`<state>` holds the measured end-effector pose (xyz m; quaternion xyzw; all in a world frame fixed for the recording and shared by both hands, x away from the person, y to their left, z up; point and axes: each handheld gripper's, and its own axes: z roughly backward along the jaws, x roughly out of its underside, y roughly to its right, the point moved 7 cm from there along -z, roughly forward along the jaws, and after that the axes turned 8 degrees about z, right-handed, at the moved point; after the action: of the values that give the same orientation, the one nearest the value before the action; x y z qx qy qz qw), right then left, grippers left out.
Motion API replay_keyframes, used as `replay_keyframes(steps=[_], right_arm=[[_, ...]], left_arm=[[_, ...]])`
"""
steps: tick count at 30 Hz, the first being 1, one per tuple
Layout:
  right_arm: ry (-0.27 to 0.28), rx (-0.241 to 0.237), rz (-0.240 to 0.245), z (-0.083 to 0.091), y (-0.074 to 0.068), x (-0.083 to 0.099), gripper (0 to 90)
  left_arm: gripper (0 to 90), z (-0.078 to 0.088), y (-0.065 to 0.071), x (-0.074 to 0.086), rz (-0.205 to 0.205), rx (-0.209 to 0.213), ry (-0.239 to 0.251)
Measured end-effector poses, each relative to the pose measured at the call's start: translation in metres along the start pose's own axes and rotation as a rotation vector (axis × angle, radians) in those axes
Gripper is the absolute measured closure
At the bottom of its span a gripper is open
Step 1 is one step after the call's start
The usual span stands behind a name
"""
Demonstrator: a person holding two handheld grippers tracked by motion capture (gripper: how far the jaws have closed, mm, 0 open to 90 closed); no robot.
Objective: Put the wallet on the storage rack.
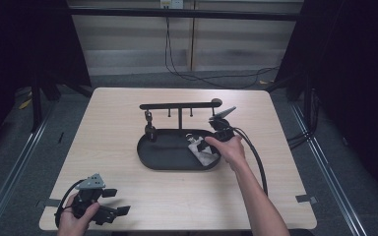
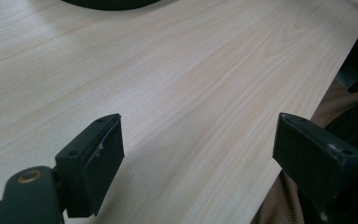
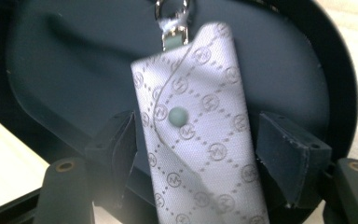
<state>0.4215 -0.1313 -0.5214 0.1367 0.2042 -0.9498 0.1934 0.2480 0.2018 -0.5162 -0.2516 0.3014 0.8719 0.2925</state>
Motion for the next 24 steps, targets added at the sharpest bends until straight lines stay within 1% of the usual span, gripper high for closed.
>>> replay_keyframes(steps=[4, 5, 7, 10, 11, 12, 14, 16, 18, 21, 24], right_arm=[[0.015, 0.0, 0.005, 0.004, 0.001, 0.001, 29.3], [0.027, 0.0, -0.007, 0.006, 0.002, 0.001, 29.3], [0.067, -0.009, -0.004, 0.011, 0.003, 0.003, 29.3], [0.098, -0.005, 0.017, 0.017, 0.007, 0.007, 29.2], [0.114, -0.002, 0.015, 0.019, 0.008, 0.008, 29.2], [0.135, -0.004, 0.027, 0.023, 0.009, 0.009, 29.2], [0.176, -0.012, 0.03, 0.029, 0.009, 0.01, 29.2], [0.19, -0.006, 0.032, 0.033, 0.011, 0.014, 29.2], [0.211, 0.004, 0.048, 0.038, 0.012, 0.019, 28.5], [0.253, -0.012, 0.048, 0.045, 0.012, 0.025, 28.5], [0.268, -0.013, 0.055, 0.05, 0.014, 0.033, 28.1]], left_arm=[[16.2, 0.0, 0.0, 0.0, 0.004, 0.001, 0.002], [16.2, 0.001, 0.0, 0.0, 0.008, 0.001, 0.007], [16.2, 0.0, -0.001, 0.0, 0.015, 0.001, 0.011], [16.2, 0.0, -0.001, -0.001, 0.01, 0.0, 0.003], [16.2, -0.001, -0.001, -0.001, 0.01, -0.003, 0.004], [16.2, -0.001, 0.0, -0.001, 0.01, -0.004, 0.005], [16.2, -0.001, -0.001, -0.001, 0.013, -0.001, 0.004], [16.2, 0.0, -0.001, -0.001, 0.02, -0.005, 0.009], [16.2, 0.0, -0.002, -0.001, 0.021, -0.005, 0.013], [16.2, -0.001, -0.003, -0.001, 0.029, -0.006, 0.015], [16.2, -0.001, -0.003, -0.001, 0.029, -0.01, 0.013]])
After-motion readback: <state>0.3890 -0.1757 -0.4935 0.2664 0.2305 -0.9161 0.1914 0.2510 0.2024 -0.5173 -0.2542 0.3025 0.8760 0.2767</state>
